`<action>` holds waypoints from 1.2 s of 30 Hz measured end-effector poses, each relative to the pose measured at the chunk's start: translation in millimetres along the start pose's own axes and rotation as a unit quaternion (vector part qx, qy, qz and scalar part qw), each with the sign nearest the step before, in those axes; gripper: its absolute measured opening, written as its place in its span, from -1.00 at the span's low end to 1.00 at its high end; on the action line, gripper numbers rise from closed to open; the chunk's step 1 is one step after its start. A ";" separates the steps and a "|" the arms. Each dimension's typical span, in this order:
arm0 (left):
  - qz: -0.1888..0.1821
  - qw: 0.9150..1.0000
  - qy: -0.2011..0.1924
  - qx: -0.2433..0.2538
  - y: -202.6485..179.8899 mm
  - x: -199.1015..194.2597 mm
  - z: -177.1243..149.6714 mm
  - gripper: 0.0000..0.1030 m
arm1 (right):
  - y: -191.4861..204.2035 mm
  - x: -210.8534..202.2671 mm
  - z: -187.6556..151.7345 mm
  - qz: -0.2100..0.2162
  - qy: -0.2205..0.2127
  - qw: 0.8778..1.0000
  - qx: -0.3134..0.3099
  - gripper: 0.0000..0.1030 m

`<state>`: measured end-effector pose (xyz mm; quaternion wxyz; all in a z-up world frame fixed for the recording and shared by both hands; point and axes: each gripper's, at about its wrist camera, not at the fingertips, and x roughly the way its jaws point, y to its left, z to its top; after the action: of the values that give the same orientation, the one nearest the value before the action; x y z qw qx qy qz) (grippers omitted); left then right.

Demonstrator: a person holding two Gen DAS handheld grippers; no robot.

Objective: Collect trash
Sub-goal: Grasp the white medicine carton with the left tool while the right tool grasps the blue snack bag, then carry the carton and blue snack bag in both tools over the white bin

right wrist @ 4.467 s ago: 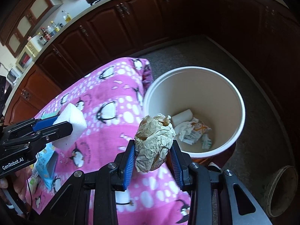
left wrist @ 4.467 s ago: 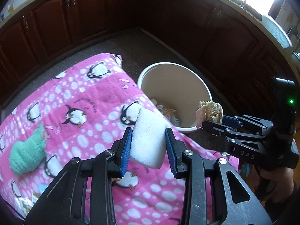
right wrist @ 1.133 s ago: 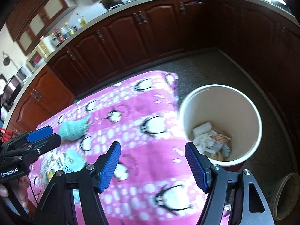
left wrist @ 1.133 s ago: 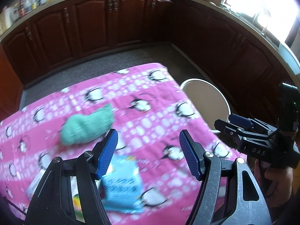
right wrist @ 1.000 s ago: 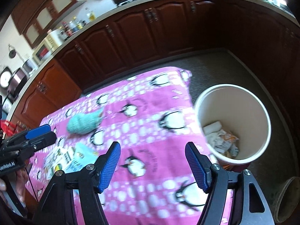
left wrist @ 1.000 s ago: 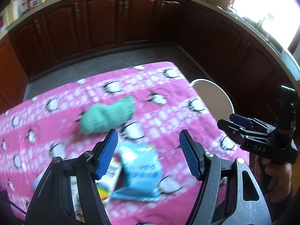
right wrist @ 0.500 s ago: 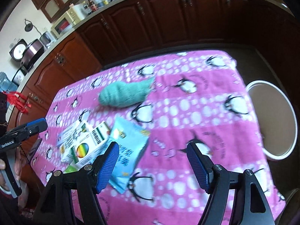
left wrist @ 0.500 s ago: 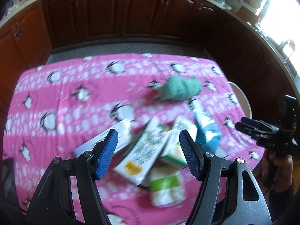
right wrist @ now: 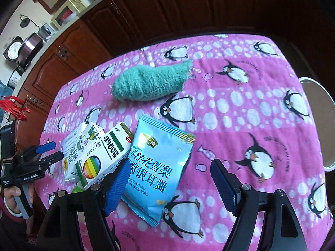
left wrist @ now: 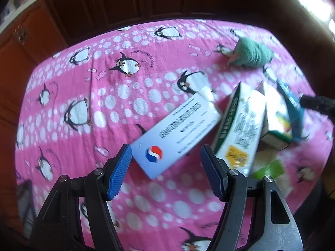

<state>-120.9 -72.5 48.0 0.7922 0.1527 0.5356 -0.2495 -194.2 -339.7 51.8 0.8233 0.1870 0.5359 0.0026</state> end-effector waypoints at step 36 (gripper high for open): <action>-0.039 0.997 -0.063 -0.014 -22.2 -37.8 41.1 -0.01 | 8.1 -40.0 -2.5 0.037 -0.060 0.996 -0.049 0.14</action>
<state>-113.0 -103.0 99.0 0.8162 0.1048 0.4937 -0.2814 -211.9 -339.5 88.7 0.8614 0.1658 0.4777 0.0485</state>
